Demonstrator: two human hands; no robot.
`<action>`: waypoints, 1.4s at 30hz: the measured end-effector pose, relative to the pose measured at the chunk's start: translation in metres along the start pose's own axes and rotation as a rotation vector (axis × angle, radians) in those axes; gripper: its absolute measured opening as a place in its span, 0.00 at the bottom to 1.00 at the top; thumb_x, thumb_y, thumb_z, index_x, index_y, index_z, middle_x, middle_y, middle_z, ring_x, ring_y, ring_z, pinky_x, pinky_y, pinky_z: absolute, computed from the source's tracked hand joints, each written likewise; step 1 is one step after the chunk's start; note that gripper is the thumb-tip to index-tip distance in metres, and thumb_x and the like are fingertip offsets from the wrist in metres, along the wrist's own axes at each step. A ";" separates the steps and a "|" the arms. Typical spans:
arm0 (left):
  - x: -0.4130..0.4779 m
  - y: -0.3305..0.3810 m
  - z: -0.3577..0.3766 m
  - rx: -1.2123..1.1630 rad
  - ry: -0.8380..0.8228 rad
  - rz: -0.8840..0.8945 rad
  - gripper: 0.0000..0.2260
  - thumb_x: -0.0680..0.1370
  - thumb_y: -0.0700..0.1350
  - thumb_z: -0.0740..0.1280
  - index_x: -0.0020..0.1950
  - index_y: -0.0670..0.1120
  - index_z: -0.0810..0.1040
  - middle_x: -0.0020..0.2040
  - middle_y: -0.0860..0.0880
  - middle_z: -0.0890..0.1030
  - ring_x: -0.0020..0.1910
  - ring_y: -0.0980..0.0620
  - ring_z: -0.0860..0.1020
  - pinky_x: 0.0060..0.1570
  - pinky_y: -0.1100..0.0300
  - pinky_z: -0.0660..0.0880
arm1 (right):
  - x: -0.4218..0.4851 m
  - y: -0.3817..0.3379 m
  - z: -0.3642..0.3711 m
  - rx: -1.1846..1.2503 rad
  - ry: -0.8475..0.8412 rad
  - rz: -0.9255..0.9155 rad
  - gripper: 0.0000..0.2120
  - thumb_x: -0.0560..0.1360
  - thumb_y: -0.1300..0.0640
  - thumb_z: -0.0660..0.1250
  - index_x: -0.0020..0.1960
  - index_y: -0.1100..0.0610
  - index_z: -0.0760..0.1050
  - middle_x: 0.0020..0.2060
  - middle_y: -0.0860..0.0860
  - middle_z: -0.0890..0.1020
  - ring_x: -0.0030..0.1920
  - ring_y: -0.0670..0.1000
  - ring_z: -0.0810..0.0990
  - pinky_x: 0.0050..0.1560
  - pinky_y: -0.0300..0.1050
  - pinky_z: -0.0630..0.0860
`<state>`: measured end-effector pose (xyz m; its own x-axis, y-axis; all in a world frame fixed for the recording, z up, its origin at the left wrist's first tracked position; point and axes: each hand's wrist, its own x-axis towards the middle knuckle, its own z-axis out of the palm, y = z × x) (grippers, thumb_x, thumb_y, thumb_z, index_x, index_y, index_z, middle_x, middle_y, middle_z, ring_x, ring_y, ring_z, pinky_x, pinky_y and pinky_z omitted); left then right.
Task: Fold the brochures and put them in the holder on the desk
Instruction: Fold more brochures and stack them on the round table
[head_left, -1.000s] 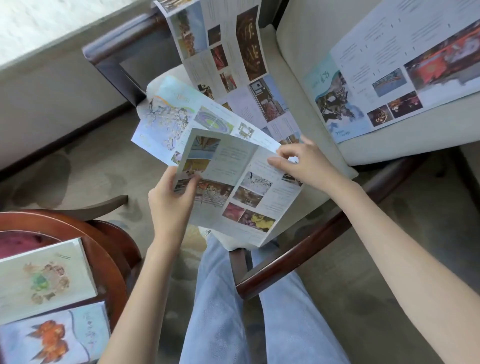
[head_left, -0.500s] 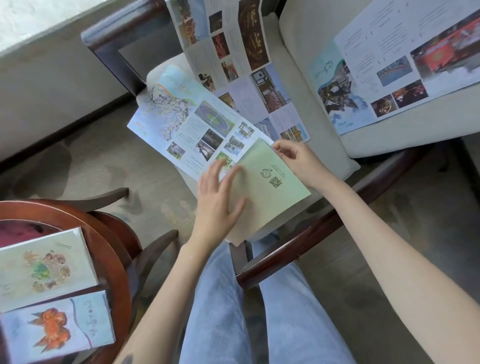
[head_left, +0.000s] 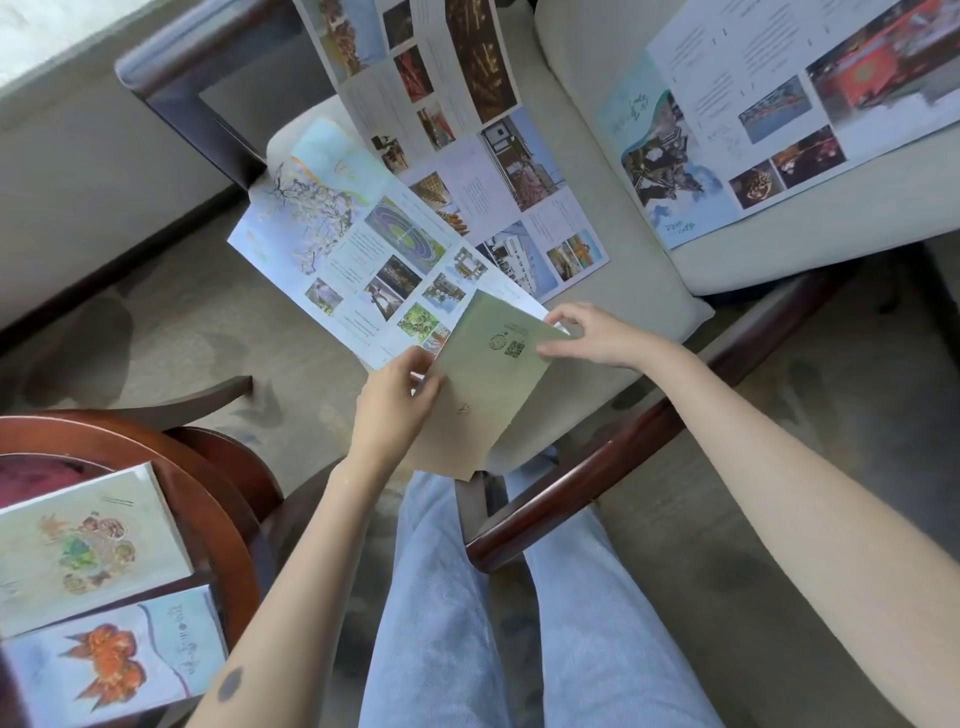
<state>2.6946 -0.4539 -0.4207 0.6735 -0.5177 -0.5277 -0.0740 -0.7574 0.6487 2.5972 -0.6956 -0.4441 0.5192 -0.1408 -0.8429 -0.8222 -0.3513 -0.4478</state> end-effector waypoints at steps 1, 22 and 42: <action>-0.002 0.000 0.000 0.004 -0.024 0.018 0.04 0.76 0.45 0.65 0.42 0.53 0.73 0.38 0.61 0.78 0.42 0.55 0.77 0.50 0.52 0.75 | 0.005 0.001 0.004 -0.010 -0.009 0.016 0.27 0.71 0.45 0.70 0.66 0.51 0.66 0.71 0.51 0.61 0.69 0.53 0.63 0.64 0.48 0.62; 0.008 -0.007 -0.008 0.001 -0.031 0.155 0.56 0.63 0.55 0.78 0.76 0.48 0.41 0.77 0.51 0.45 0.77 0.50 0.44 0.75 0.49 0.47 | -0.033 -0.029 0.024 0.407 -0.261 -0.244 0.20 0.74 0.72 0.60 0.47 0.48 0.80 0.49 0.42 0.82 0.54 0.40 0.78 0.56 0.39 0.72; -0.037 0.002 -0.017 0.015 -0.079 0.431 0.16 0.74 0.33 0.63 0.54 0.50 0.80 0.48 0.57 0.82 0.49 0.61 0.76 0.47 0.77 0.67 | -0.033 -0.046 0.012 0.307 0.155 -0.101 0.22 0.77 0.45 0.61 0.67 0.52 0.67 0.64 0.49 0.72 0.63 0.47 0.70 0.59 0.41 0.65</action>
<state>2.6825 -0.4299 -0.3902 0.5202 -0.8162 -0.2514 -0.3466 -0.4708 0.8113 2.6152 -0.6640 -0.3988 0.6112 -0.2667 -0.7452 -0.7845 -0.0796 -0.6149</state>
